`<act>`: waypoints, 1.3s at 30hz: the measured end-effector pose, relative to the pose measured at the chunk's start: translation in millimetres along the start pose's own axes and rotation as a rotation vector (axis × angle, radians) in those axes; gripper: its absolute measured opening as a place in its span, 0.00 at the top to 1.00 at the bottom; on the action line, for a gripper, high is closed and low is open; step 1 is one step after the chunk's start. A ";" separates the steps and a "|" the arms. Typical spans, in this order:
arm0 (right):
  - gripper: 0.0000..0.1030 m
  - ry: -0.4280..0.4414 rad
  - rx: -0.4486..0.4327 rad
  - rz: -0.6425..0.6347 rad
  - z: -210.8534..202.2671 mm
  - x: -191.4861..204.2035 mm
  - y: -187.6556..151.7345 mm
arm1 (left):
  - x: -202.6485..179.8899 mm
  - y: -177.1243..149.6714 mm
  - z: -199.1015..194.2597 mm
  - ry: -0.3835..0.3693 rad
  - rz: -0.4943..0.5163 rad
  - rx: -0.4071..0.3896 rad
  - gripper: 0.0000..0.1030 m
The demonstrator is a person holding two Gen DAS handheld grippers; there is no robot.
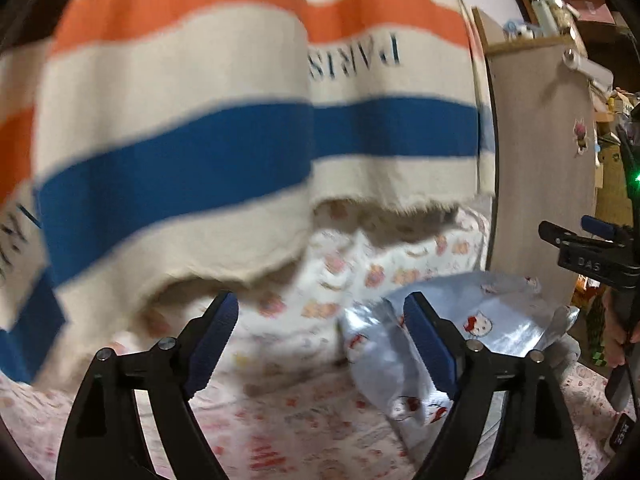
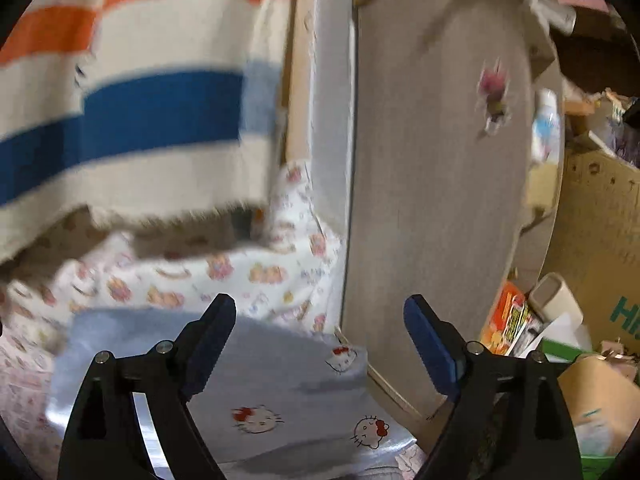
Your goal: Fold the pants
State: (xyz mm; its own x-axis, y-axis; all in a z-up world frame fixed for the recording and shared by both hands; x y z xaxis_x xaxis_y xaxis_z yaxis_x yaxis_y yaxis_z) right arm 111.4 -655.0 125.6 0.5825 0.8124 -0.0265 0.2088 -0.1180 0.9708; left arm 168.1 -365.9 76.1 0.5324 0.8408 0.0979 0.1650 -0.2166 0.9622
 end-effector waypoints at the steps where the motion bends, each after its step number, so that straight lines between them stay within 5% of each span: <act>1: 0.08 0.015 -0.023 0.002 -11.9 5.4 5.6 | 5.2 4.6 -9.9 0.011 0.002 -0.026 0.11; 2: 0.00 0.025 -0.038 0.007 -21.1 8.1 8.7 | 10.6 8.9 -19.4 0.027 0.003 -0.052 0.07; 6: 0.01 0.103 -0.094 0.031 -58.7 28.0 21.2 | 29.5 22.1 -51.4 0.115 0.017 -0.118 0.01; 18: 0.01 0.261 -0.170 0.050 -134.4 80.0 29.9 | 68.1 31.6 -113.1 0.040 -0.063 -0.177 0.01; 28: 0.01 0.321 -0.115 0.035 -130.5 111.0 -19.1 | 84.9 -10.9 -106.8 0.060 -0.066 -0.162 0.01; 39: 0.01 0.251 -0.040 -0.010 -88.6 134.8 -88.3 | 104.0 -80.6 -72.5 0.077 -0.061 -0.058 0.01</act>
State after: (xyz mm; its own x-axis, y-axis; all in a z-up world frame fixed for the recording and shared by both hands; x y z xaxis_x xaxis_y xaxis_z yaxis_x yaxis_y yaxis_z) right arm 101.8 -484.5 57.5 0.3666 0.9302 0.0191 0.1795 -0.0909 0.9796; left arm 150.0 -225.0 27.1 0.4567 0.8878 0.0563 0.1456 -0.1370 0.9798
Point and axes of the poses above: each gripper's, at about its wrist camera, not at the fingertips, and z roughly the way its jaws point, x to its left, y to its top, the point moved 6 cm from there along z, roughly the way its jaws point, and after that the axes turned 1 degree about x, right-handed, at the moved point
